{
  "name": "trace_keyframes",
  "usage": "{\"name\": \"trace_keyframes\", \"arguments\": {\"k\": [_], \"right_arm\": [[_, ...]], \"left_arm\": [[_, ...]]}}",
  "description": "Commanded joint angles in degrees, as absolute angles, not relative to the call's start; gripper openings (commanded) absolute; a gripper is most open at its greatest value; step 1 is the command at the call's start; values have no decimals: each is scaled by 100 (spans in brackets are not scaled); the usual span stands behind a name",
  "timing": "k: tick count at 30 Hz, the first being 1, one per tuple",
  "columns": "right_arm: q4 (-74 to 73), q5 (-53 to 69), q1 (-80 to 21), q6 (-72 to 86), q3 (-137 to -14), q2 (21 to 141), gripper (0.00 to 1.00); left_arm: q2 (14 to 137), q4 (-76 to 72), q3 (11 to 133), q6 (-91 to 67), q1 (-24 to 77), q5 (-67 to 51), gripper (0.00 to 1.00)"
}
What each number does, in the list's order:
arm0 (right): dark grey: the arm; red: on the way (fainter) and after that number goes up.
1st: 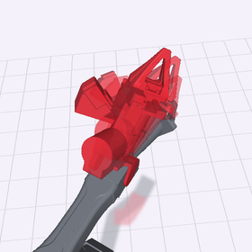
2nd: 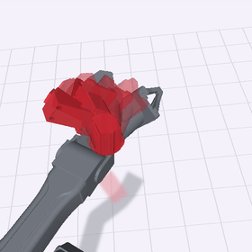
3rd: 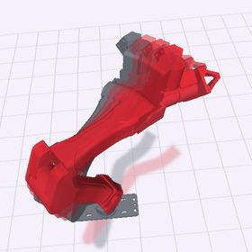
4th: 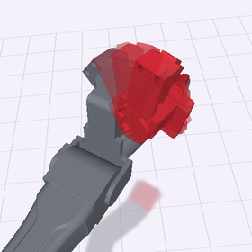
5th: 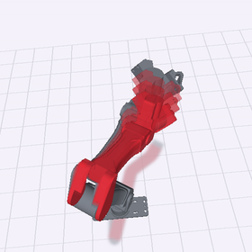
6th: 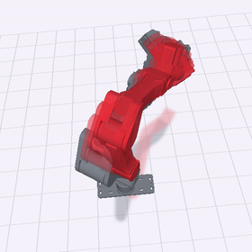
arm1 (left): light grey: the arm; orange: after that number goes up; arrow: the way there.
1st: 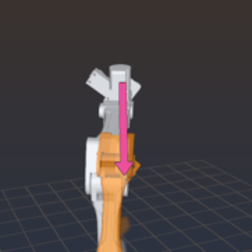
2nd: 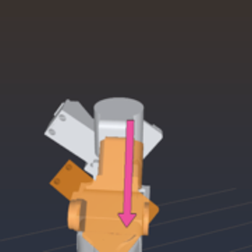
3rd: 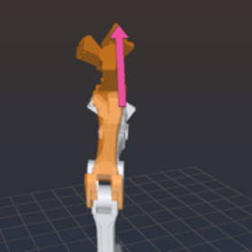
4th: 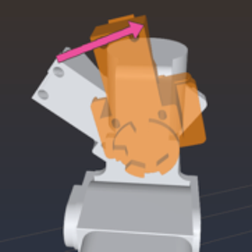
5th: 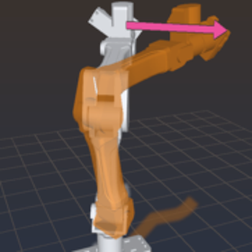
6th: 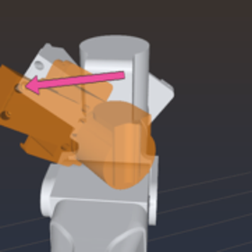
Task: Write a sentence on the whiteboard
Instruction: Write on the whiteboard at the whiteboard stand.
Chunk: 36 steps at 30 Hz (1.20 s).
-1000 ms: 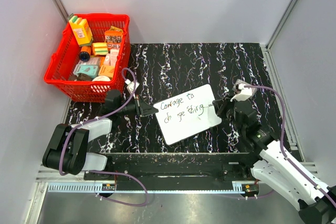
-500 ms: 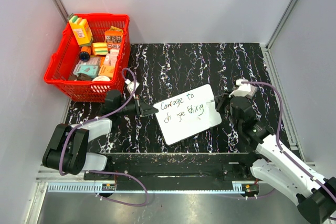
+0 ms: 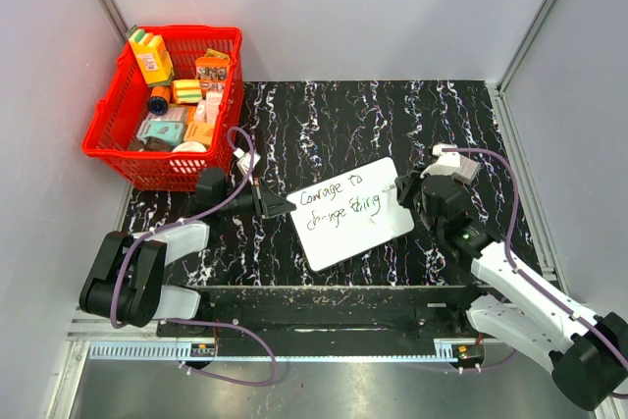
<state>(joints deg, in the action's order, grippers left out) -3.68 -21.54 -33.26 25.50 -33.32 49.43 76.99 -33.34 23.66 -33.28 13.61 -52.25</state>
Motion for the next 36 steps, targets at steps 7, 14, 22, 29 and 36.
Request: {"name": "trace_keyframes", "arguments": {"k": [7, 14, 22, 29, 36], "right_arm": [[-131, -1987, -3313, 2514, -3419, 4992, 0], [-290, -1899, -3313, 2531, -3322, 4983, 0], [-527, -1934, -3313, 2593, -3199, 4852, 0], [-650, -2030, -3313, 2610, -3120, 4737, 0], [-773, -2118, -3313, 2610, -3094, 4614, 0]], "left_arm": [[7831, -3366, 2443, -2584, 1345, -4614, 0], [7840, -3366, 2443, -2584, 1345, -4614, 0], [7840, -3366, 2443, -2584, 1353, -4614, 0], [7840, -3366, 2443, -2584, 1354, -4605, 0], [7840, -3366, 2435, -2584, 1354, -4606, 0]]}}
